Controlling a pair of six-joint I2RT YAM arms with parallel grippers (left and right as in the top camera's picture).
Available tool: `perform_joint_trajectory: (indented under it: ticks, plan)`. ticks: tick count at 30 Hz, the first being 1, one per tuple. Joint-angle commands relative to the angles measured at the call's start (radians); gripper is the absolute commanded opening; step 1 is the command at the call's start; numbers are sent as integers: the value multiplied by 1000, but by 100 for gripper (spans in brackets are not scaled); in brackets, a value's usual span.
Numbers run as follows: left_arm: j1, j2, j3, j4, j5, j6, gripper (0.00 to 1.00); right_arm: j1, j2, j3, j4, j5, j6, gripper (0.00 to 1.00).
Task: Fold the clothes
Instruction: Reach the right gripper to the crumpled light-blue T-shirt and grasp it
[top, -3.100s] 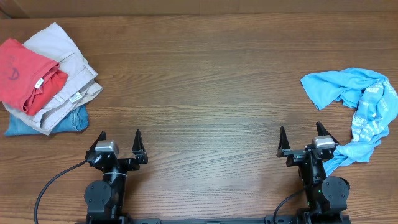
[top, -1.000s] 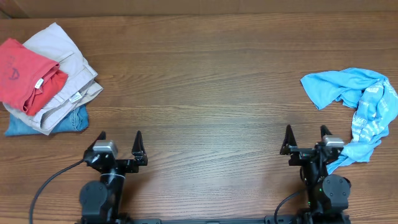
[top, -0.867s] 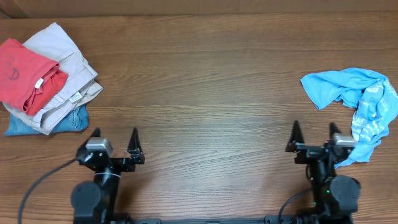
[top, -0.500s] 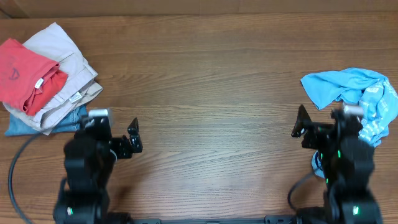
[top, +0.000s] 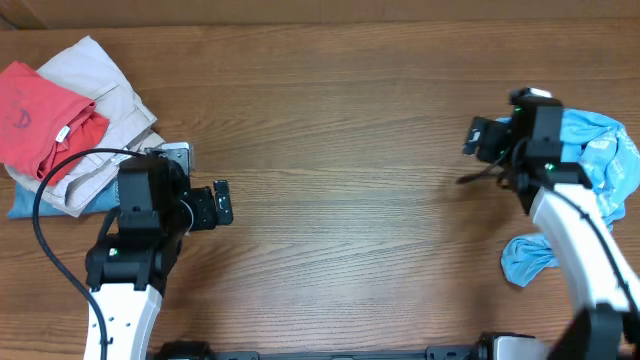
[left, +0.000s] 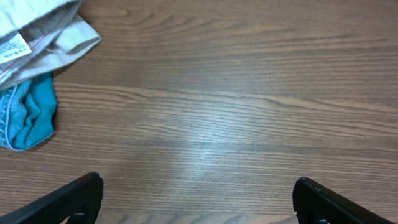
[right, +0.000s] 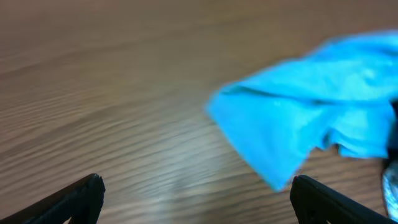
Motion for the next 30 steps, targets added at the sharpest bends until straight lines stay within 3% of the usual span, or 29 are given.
perform_joint_trajectory:
  ticks: [1, 6, 15, 17, 18, 19, 21, 30]
  plan:
    - [6, 13, 26, 8, 18, 11, 100, -121, 89, 24, 53, -66, 59, 100]
    - [6, 19, 26, 47, 18, 11, 100, -251, 252, 24, 154, -126, 45, 100]
    - [6, 19, 26, 64, 18, 11, 100, -261, 410, 24, 247, -134, 26, 99]
    - [6, 19, 26, 65, 18, 11, 100, -261, 425, 24, 269, -157, 26, 84]
    - [6, 19, 26, 64, 18, 11, 100, -261, 425, 24, 273, -168, 26, 47]
    - [6, 19, 26, 64, 18, 11, 100, -261, 425, 24, 277, -177, 26, 28]
    - [6, 19, 26, 64, 18, 11, 100, -260, 424, 24, 282, -207, 26, 4]
    - [6, 19, 26, 64, 18, 11, 100, -229, 355, 78, 231, -387, 26, 4]
